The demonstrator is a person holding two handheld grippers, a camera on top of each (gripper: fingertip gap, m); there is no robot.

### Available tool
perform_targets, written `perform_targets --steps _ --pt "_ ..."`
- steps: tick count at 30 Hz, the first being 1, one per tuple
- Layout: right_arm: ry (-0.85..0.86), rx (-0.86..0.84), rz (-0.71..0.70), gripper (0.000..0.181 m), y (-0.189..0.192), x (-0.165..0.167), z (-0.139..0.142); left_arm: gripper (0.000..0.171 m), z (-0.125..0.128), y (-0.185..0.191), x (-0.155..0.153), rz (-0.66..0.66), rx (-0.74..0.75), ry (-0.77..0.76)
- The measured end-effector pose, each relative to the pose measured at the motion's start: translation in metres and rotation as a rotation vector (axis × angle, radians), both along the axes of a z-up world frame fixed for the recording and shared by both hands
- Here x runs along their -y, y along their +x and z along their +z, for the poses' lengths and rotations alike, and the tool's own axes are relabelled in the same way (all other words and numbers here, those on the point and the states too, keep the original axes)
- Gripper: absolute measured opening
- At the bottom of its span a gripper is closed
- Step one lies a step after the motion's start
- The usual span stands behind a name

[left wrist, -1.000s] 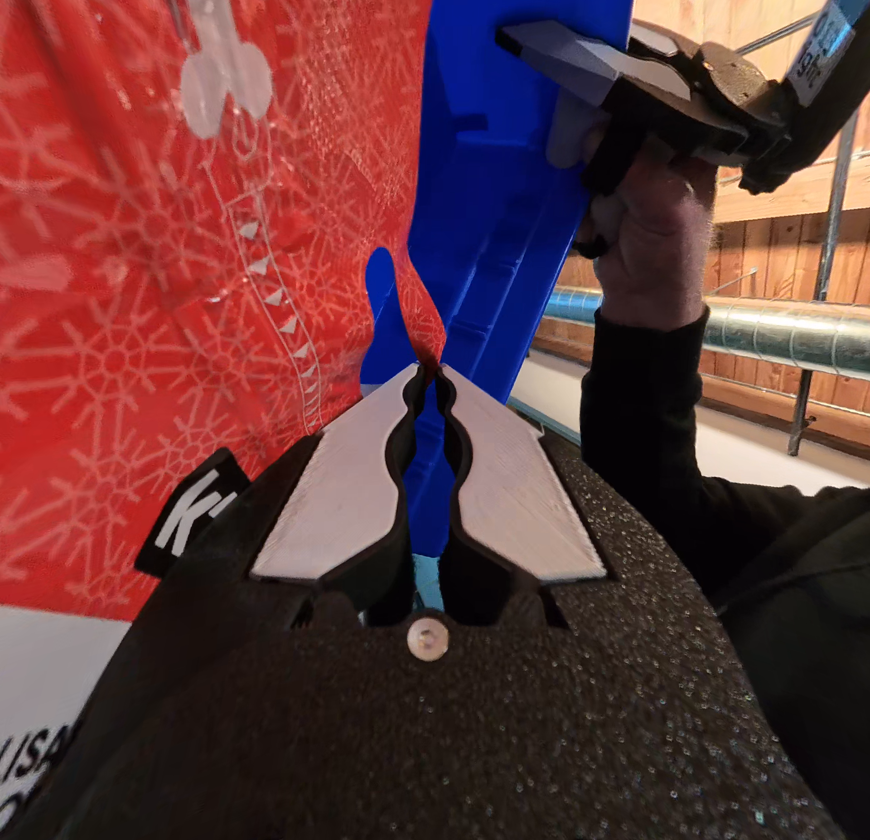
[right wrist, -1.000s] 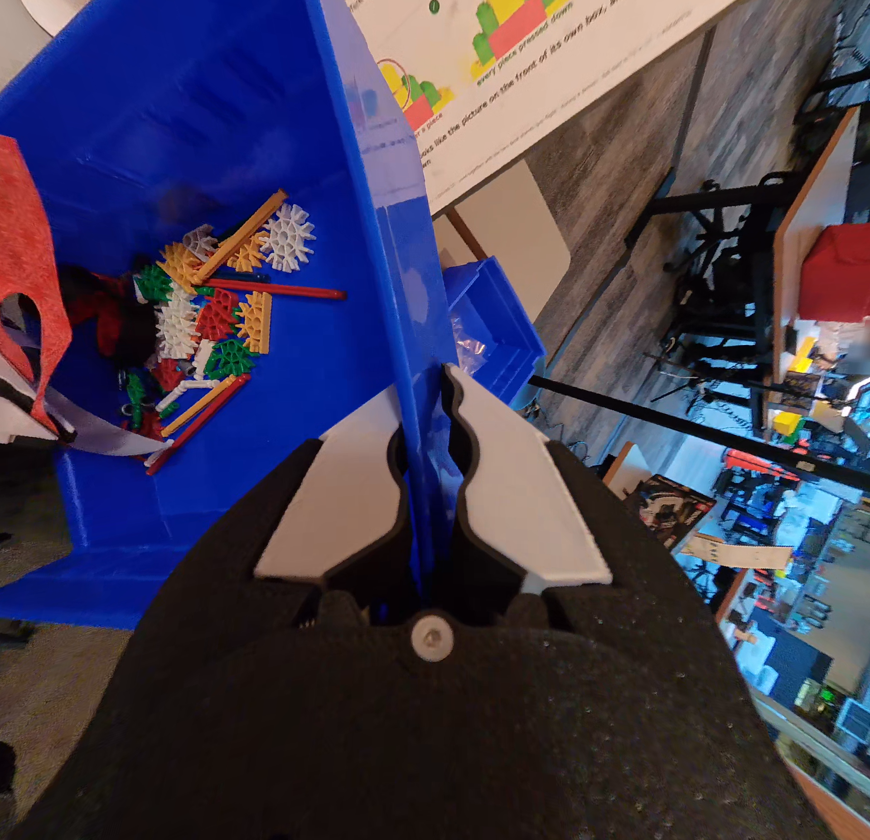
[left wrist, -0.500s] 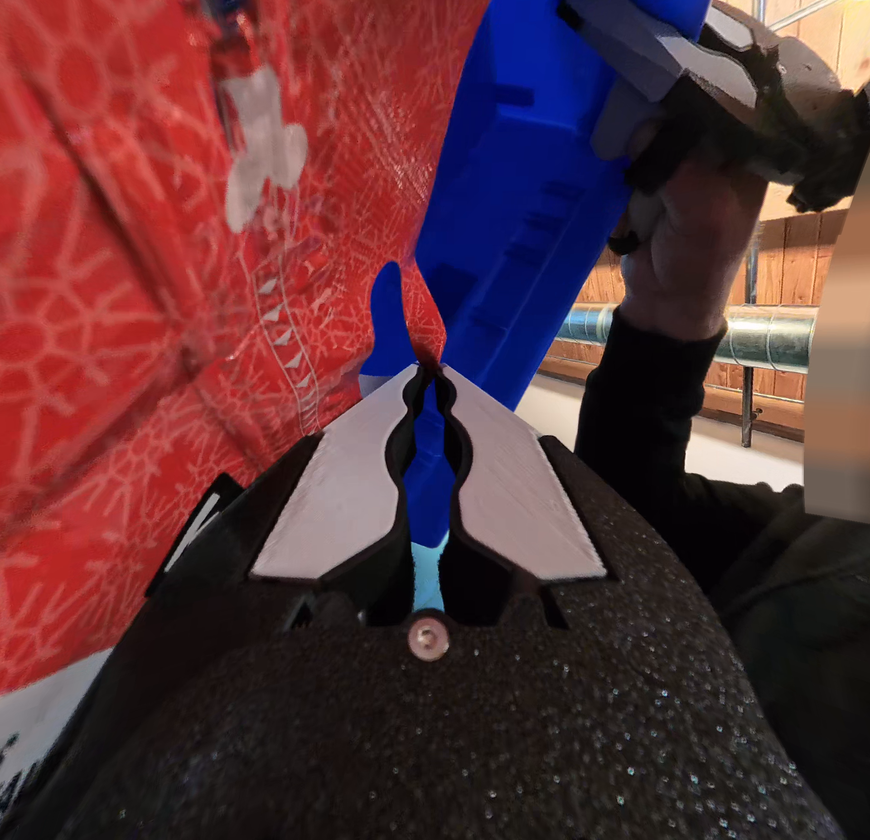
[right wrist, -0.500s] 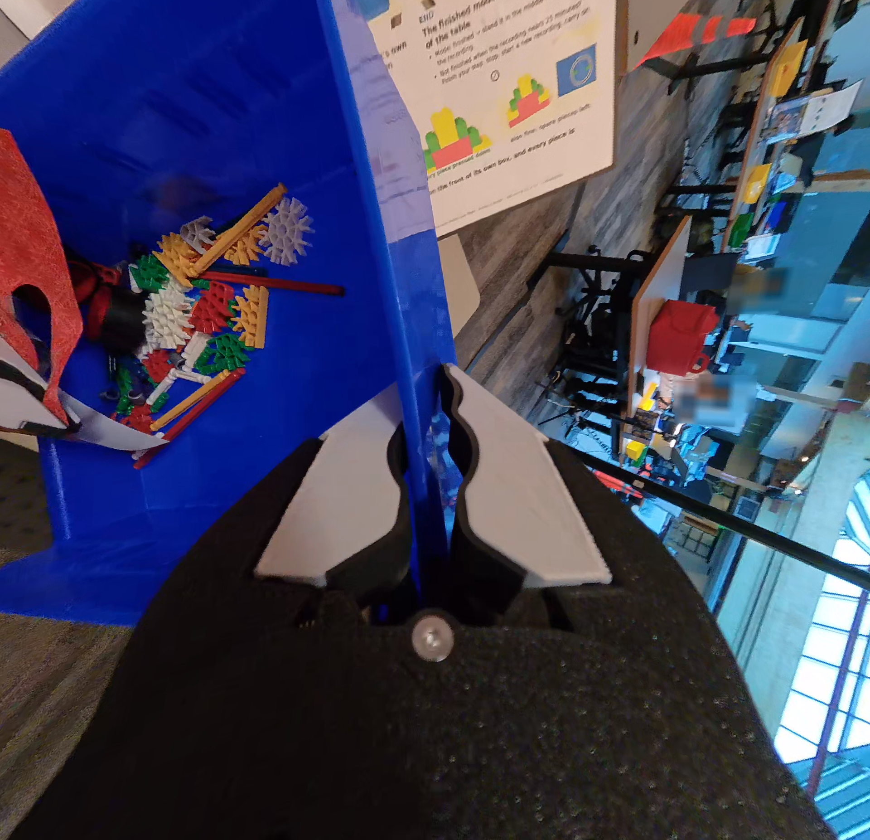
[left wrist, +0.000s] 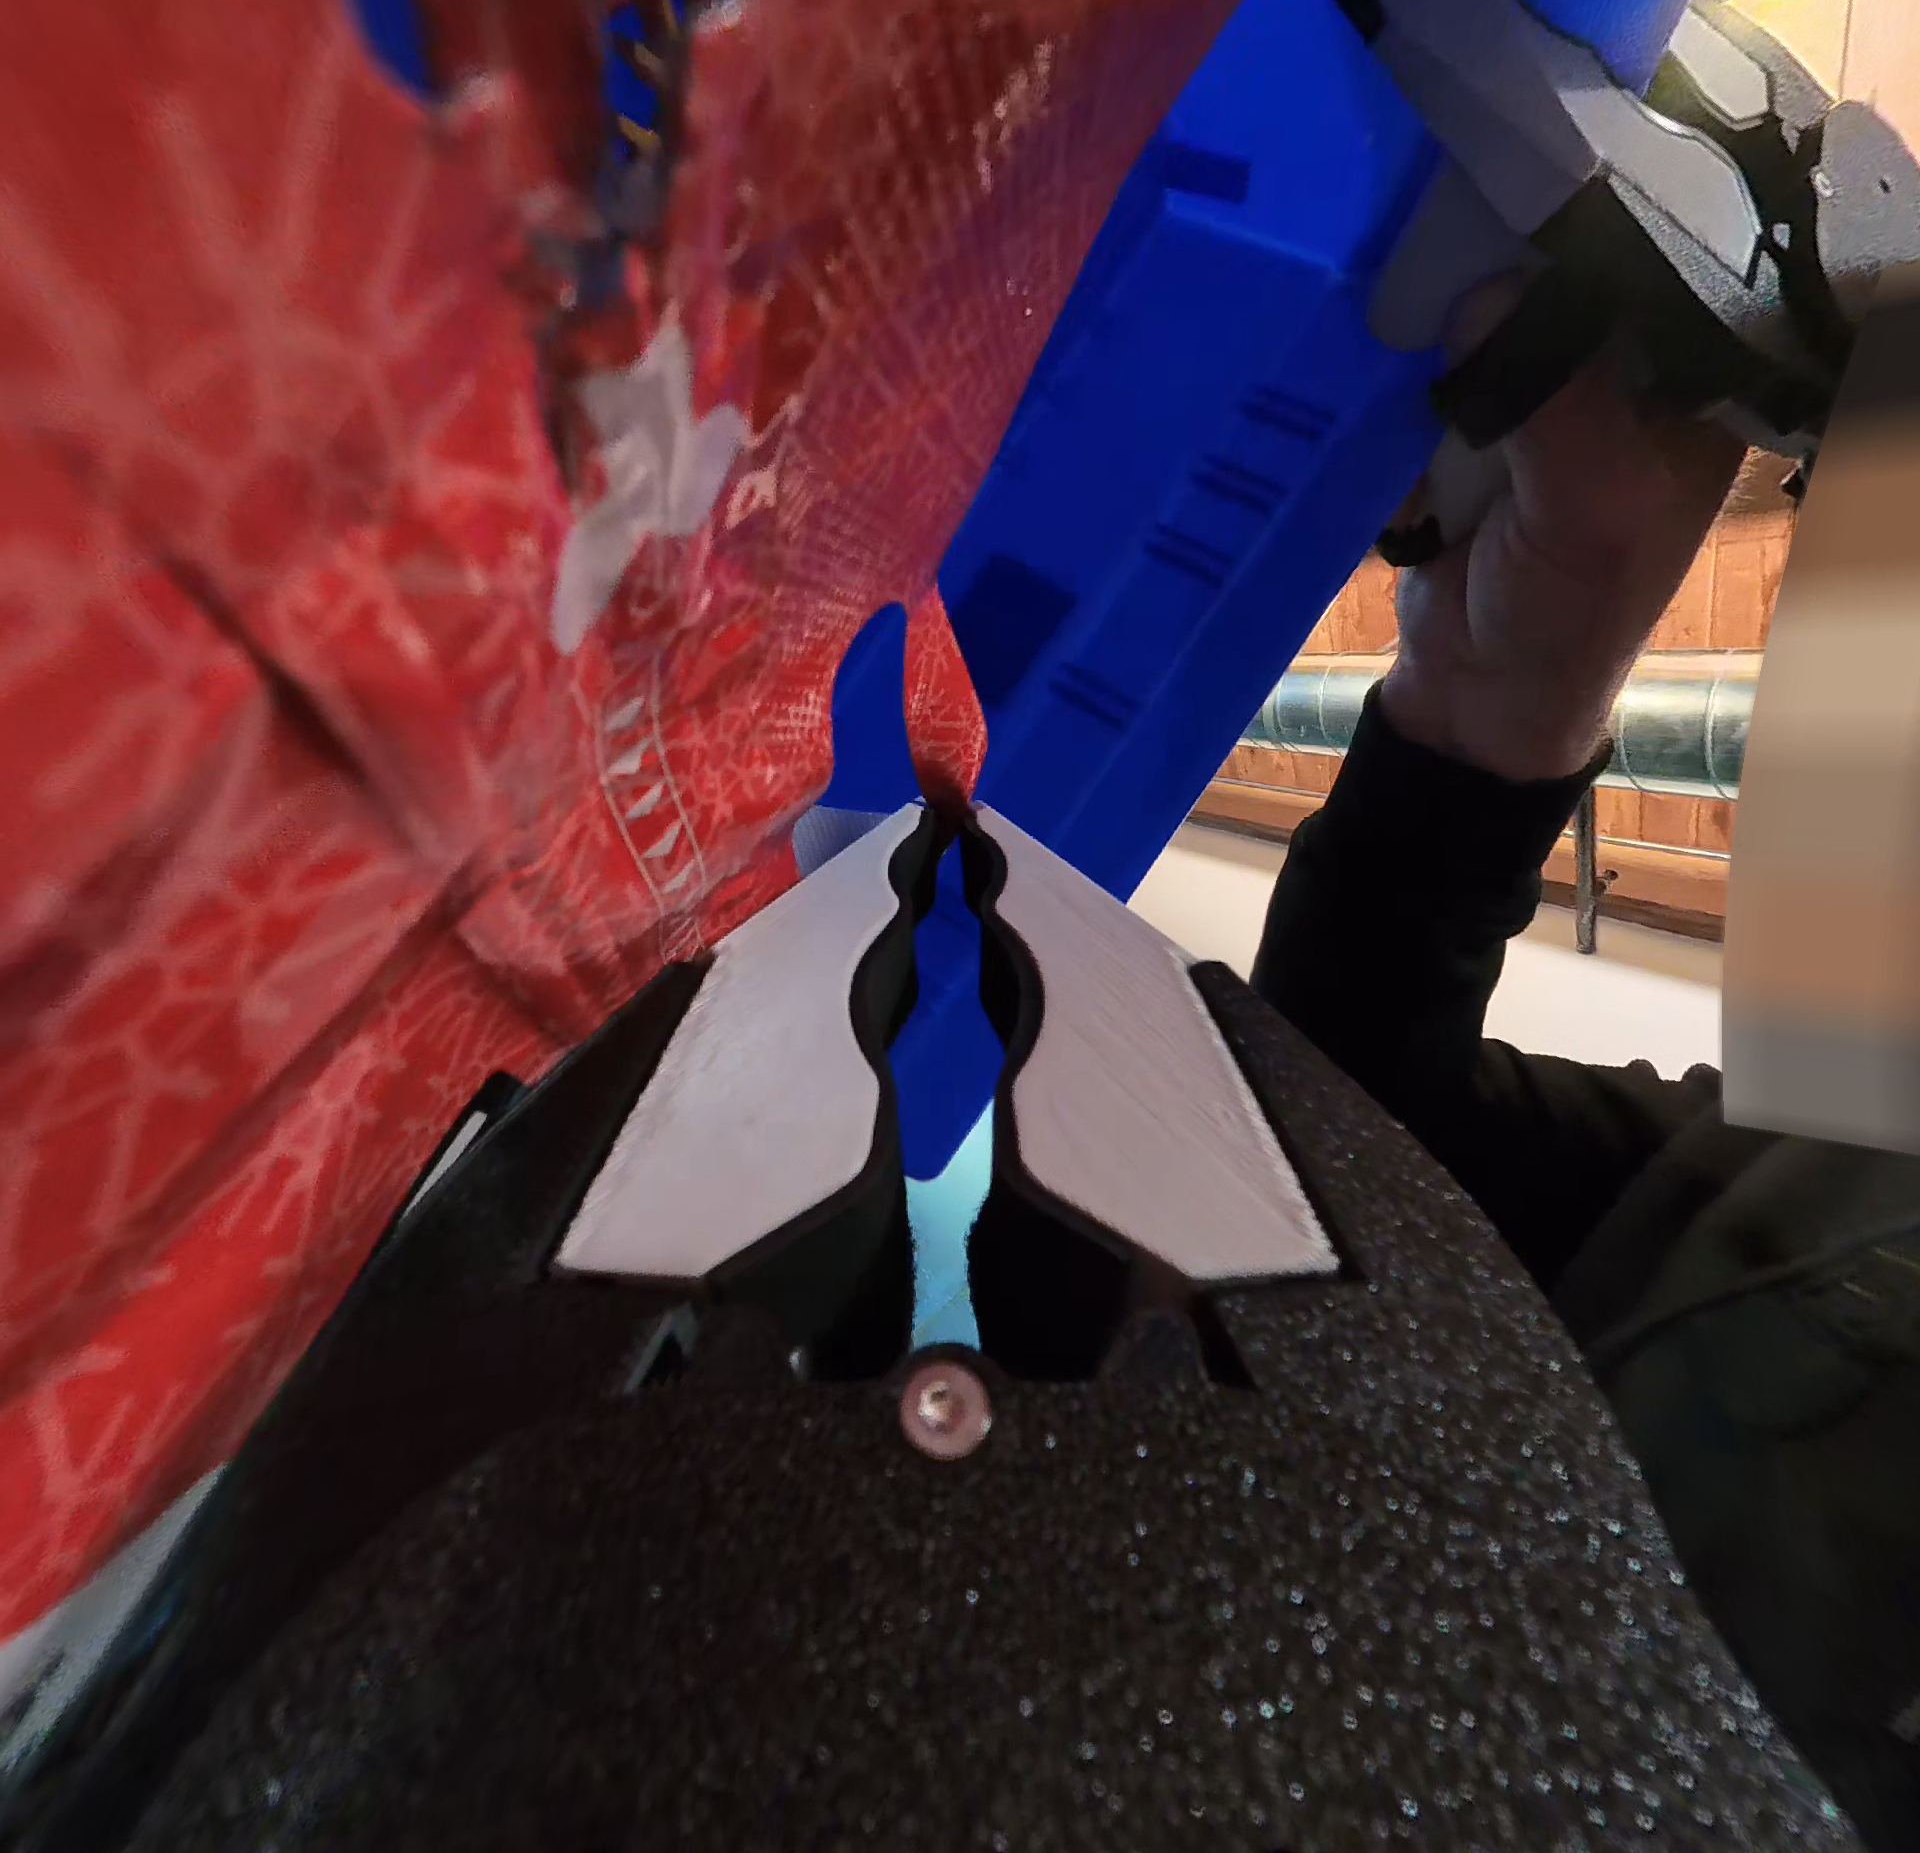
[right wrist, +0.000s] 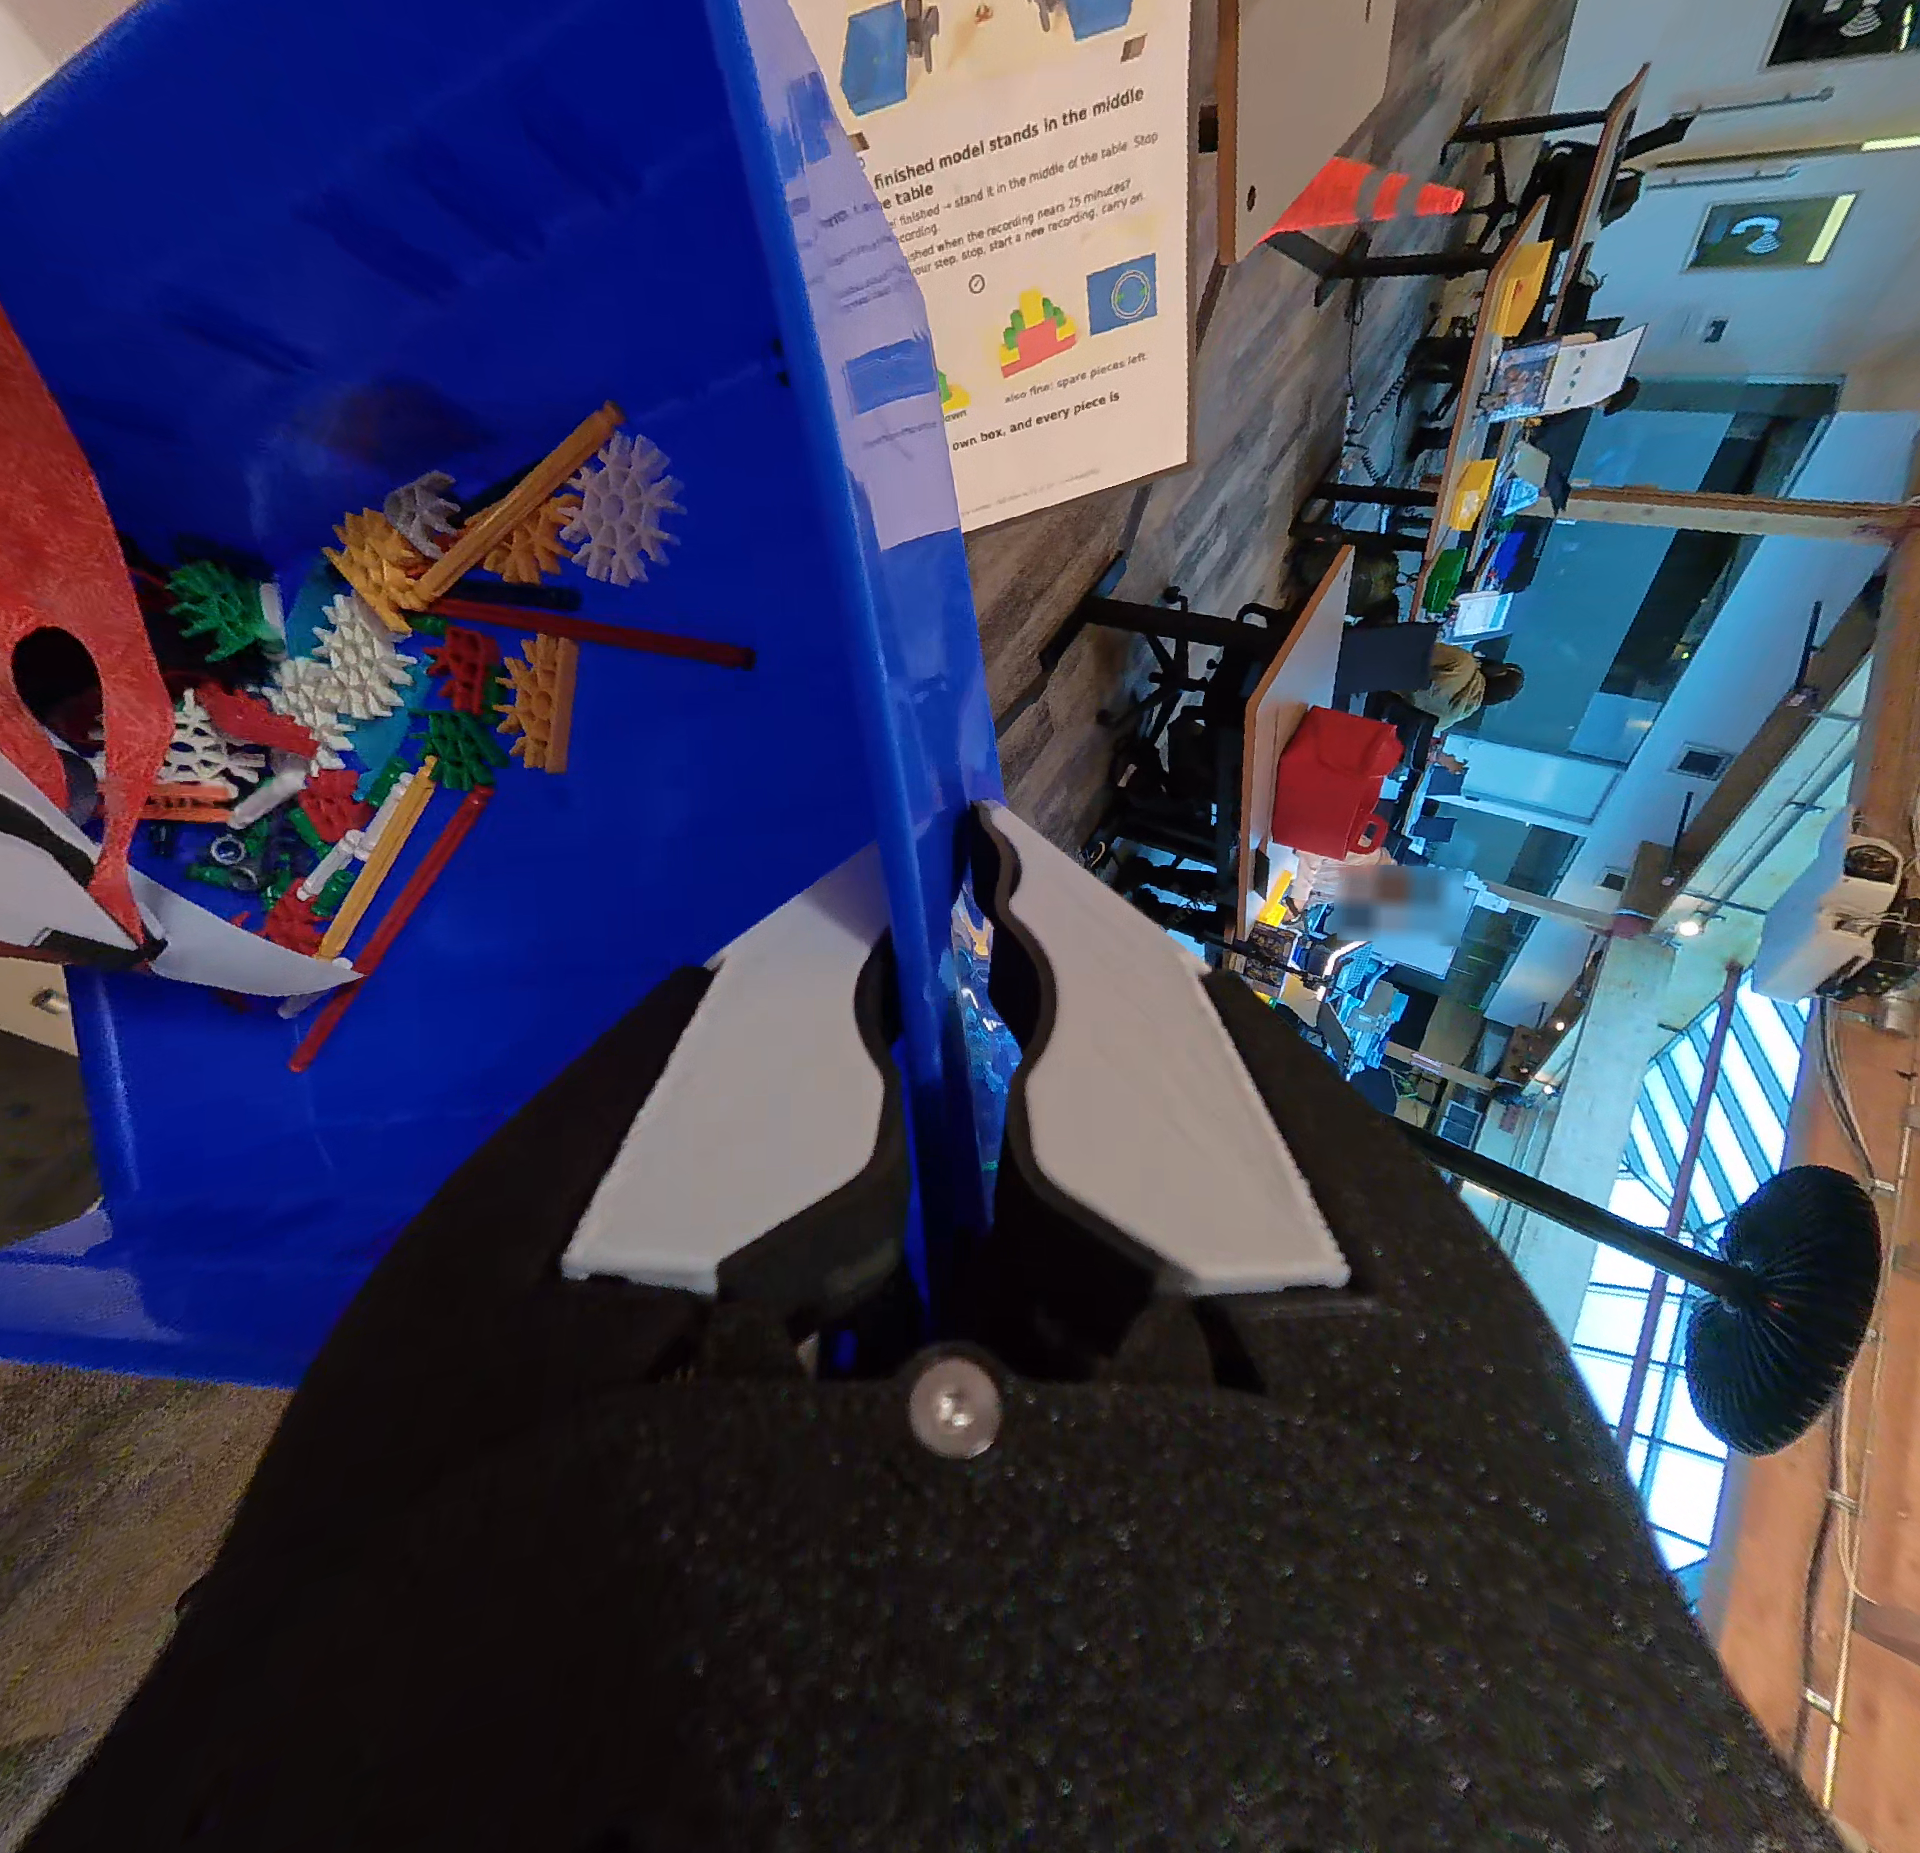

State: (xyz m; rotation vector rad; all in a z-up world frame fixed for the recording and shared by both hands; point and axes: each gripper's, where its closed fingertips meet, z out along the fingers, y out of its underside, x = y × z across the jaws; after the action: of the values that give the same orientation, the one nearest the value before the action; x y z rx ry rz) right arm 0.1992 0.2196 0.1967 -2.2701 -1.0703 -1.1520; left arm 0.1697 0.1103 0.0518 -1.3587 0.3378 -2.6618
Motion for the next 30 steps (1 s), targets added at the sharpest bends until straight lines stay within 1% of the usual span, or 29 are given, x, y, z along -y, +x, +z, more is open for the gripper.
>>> perform_targets --steps 7,10,13,18,25,30 --pt "0.006 0.033 0.017 0.001 -0.009 -0.001 0.012 0.0 0.008 -0.003 0.008 -0.047 0.056 0.021" --pt "0.001 0.034 0.011 0.001 -0.008 -0.001 0.014 0.0 0.008 -0.006 0.013 -0.072 0.08 0.033" --pt "0.013 0.045 0.03 0.001 -0.018 0.003 0.019 0.0 0.007 -0.011 0.017 -0.093 0.114 0.038" --pt "0.006 0.055 0.034 0.001 -0.019 0.006 0.016 0.0 0.003 -0.013 0.021 -0.106 0.14 0.05" --pt "0.007 0.053 0.032 0.001 -0.011 0.014 0.01 0.0 -0.004 -0.019 0.023 -0.124 0.162 0.062" --pt "-0.006 0.03 0.007 0.001 0.0 0.02 0.002 0.0 -0.008 -0.026 0.032 -0.15 0.183 0.082"
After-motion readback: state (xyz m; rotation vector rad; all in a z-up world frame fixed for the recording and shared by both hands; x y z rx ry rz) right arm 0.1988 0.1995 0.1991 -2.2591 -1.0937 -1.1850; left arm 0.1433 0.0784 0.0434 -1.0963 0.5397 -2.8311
